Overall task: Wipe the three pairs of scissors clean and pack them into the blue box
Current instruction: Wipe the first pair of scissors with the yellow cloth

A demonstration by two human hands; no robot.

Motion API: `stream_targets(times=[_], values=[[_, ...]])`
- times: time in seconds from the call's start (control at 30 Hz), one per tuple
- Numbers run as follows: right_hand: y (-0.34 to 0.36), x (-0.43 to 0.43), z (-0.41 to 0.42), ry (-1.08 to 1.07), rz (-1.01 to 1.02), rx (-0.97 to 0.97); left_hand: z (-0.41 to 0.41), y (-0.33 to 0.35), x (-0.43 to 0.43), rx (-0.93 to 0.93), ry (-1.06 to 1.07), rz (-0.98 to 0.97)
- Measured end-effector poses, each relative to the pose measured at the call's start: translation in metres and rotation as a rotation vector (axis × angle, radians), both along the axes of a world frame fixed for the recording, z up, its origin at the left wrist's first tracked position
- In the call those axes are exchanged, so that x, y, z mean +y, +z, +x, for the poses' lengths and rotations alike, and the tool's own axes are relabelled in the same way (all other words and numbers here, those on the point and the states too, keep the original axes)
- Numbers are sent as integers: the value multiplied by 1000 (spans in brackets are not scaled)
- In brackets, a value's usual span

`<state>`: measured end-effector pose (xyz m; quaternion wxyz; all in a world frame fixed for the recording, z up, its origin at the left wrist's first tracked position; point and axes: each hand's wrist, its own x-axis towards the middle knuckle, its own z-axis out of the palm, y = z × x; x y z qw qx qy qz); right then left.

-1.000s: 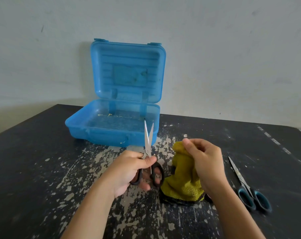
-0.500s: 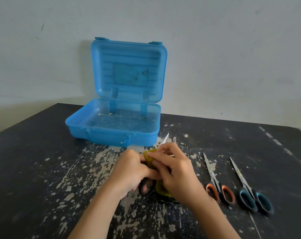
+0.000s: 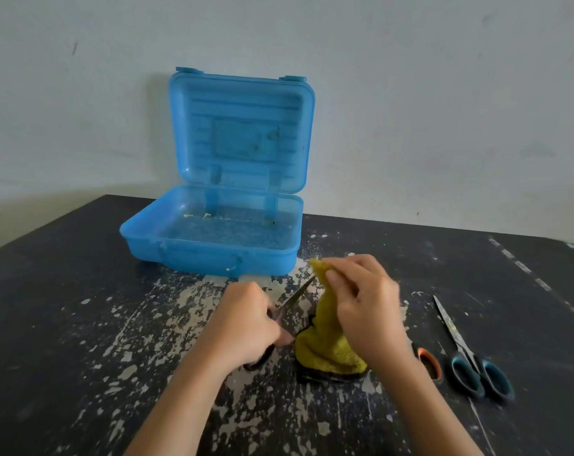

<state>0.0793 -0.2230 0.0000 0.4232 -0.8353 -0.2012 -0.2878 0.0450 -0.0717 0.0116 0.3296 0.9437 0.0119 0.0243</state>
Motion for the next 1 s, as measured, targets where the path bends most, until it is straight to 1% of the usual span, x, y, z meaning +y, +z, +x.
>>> stream_targets(times=[0.07, 0.13, 0.2, 0.33, 0.4, 0.47, 0.5, 0.57, 0.63, 0.67, 0.73, 0.77, 0.83, 0.93, 1.0], values=[[-4, 12, -12, 170, -148, 7, -1, -1, -2, -42, 1, 67], [-15, 22, -15, 216, -281, -18, -3, -1, -4, -83, -23, 148], [-21, 26, -11, 173, -350, -29, -3, -2, -6, -115, -19, 195], [-22, 22, 1, -1, -364, -63, -1, -7, -6, -158, -5, 240], [-20, 14, 11, -101, -353, -3, 1, -11, -5, -162, -19, 276], [-20, -1, 21, -158, -346, 109, 2, -15, -6, -128, -55, 253], [-21, -8, 25, -176, -318, 158, 3, -16, -6, -97, -75, 207], [-18, -14, 26, -232, -170, 185, 3, -14, -4, -15, -82, -13], [-11, -11, 18, -221, -1, 76, 4, -9, 1, 22, -35, -258], [-7, -6, 11, -151, 33, 16, 5, -8, 3, 25, 2, -361], [-8, 6, -2, 56, -13, -67, 4, -6, 5, 25, 42, -518], [-12, 11, -6, 135, -69, -98, 4, -5, 5, 29, 32, -564], [-19, 16, -6, 165, -134, -138, 2, -5, 5, 44, 2, -575], [-21, 9, 6, 31, -90, -145, -1, -3, 2, 80, -38, -596], [-21, 3, 14, -79, -60, -116, 0, -7, 0, 144, -63, -644]])
